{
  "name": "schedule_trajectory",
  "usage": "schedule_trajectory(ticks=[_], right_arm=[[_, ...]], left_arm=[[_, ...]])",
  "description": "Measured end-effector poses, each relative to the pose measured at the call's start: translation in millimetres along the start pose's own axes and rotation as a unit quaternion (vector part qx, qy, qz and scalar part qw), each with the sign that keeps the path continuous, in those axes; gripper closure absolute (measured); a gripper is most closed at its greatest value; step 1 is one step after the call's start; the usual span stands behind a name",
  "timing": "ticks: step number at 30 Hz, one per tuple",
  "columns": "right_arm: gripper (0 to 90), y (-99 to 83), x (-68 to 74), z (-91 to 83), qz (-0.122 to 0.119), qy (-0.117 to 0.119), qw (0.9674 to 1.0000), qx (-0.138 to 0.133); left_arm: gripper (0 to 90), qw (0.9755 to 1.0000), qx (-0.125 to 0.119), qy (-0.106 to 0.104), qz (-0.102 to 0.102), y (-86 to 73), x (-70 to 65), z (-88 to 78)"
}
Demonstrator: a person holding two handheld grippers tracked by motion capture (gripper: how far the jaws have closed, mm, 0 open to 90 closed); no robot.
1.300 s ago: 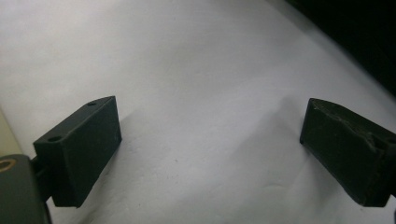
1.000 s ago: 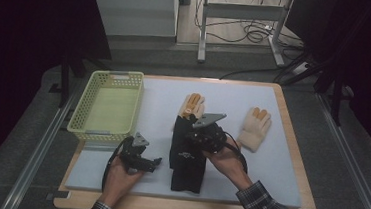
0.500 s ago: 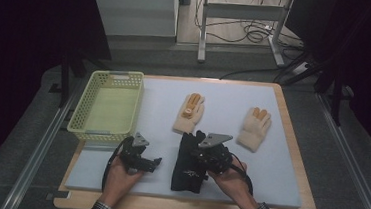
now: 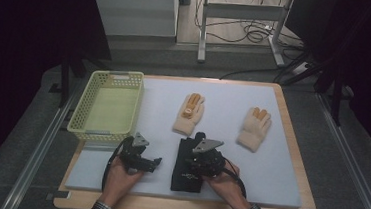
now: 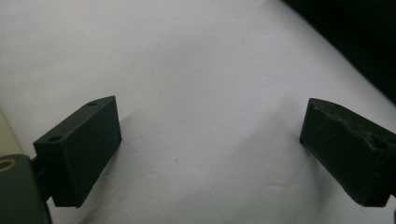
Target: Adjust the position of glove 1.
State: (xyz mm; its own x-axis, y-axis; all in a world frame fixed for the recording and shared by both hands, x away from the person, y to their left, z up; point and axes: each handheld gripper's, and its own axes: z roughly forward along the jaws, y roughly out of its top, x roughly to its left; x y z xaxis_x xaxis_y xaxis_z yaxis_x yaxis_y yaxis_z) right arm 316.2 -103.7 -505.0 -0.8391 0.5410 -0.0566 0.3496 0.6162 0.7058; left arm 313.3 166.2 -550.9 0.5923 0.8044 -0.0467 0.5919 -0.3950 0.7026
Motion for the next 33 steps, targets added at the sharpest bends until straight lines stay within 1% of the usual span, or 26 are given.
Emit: schedule_trajectory(ticks=[1, 2, 4, 7, 8, 9, 10, 13, 14, 16, 20, 23, 24, 25, 26, 27, 28, 29, 30, 32, 33], right_arm=[[60.6, 1.1, -0.2, -2.2, 0.0, -0.001, 1.0, -0.003], [57.4, 3.8, -1.1, -8.8, 0.0, 0.0, 0.9999, -0.012], [56.4, 5.4, -2.3, -14.9, -0.003, -0.003, 0.9998, -0.017], [52.1, 5.0, -7.0, -24.0, 0.0, -0.009, 0.9998, -0.018], [50.3, 4.2, -8.5, -25.4, 0.003, -0.008, 0.9998, -0.017], [50.3, 4.2, -8.5, -25.4, 0.003, -0.008, 0.9998, -0.017], [47.4, 0.3, -13.0, -29.2, 0.011, -0.01, 0.9997, -0.019], [45.5, -4.2, -17.1, -32.9, 0.018, -0.008, 0.9996, -0.022], [43.2, -9.2, -21.3, -36.5, 0.024, -0.003, 0.9995, -0.022], [42.7, -11.5, -22.8, -37.9, 0.027, -0.003, 0.9994, -0.022], [40.6, -28.3, -30.5, -44.1, 0.043, -0.006, 0.9988, -0.021], [40.3, -39.0, -34.6, -47.7, 0.06, -0.006, 0.9979, -0.023], [40.8, -46.5, -37.5, -50.0, 0.068, -0.004, 0.9974, -0.023], [40.8, -46.5, -37.5, -50.0, 0.068, -0.004, 0.9974, -0.023], [41.8, -49.0, -38.3, -50.7, 0.072, -0.004, 0.9972, -0.021], [49.1, -55.7, -38.4, -52.4, 0.073, -0.006, 0.9973, -0.012], [54.6, -58.4, -37.7, -52.8, 0.07, -0.006, 0.9975, -0.008], [54.6, -58.4, -37.7, -52.8, 0.07, -0.006, 0.9975, -0.008], [63.5, -63.4, -35.9, -53.5, 0.07, 0.0, 0.9976, -0.006], [70.8, -67.1, -33.5, -54.0, 0.068, 0.003, 0.9976, -0.009], [70.8, -67.1, -33.5, -54.0, 0.068, 0.003, 0.9976, -0.009]], left_arm=[[5.5, 1.0, 0.0, 0.0, 0.0, 0.0, 0.0, 0.0], [5.5, 1.0, -0.001, 0.0, -0.001, 0.0, -0.1, 0.2], [5.6, 1.0, -0.002, 0.0, -0.002, 0.0, -0.2, 0.2], [5.6, 1.0, -0.002, 0.001, -0.002, 0.0, -0.3, 0.3], [5.6, 1.0, -0.002, 0.001, -0.002, 0.0, -0.3, 0.3], [5.6, 1.0, -0.002, 0.001, -0.002, 0.0, -0.3, 0.3], [5.6, 1.0, -0.002, 0.0, -0.002, 0.0, -0.2, 0.2], [5.6, 1.0, -0.001, 0.0, 0.0, 0.0, -0.1, 0.1], [5.5, 1.0, 0.0, 0.0, 0.0, 0.0, 0.0, 0.0], [5.5, 1.0, 0.0, 0.0, 0.0, 0.0, 0.0, 0.0], [5.6, 1.0, 0.0, 0.0, 0.0, 0.0, 0.0, 0.0], [5.5, 1.0, 0.0, 0.0, 0.0, 0.0, 0.0, 0.0], [5.5, 1.0, 0.0, 0.0, 0.0, 0.0, 0.0, 0.0], [5.6, 1.0, 0.0, 0.0, 0.0, 0.0, 0.0, 0.0], [5.6, 1.0, 0.0, 0.0, 0.0, 0.0, 0.0, 0.0], [5.6, 1.0, 0.0, 0.0, 0.0, 0.0, 0.0, 0.0], [5.6, 1.0, 0.0, 0.0, 0.0, 0.0, 0.0, 0.0], [5.6, 1.0, 0.0, 0.0, 0.0, 0.0, 0.0, 0.0], [5.5, 1.0, 0.0, 0.0, 0.0, 0.0, -0.1, 0.0], [5.7, 1.0, 0.0, 0.0, 0.0, -0.1, -0.1, -0.1], [5.7, 1.0, -0.001, 0.0, 0.0, -0.1, -0.2, -0.1]])
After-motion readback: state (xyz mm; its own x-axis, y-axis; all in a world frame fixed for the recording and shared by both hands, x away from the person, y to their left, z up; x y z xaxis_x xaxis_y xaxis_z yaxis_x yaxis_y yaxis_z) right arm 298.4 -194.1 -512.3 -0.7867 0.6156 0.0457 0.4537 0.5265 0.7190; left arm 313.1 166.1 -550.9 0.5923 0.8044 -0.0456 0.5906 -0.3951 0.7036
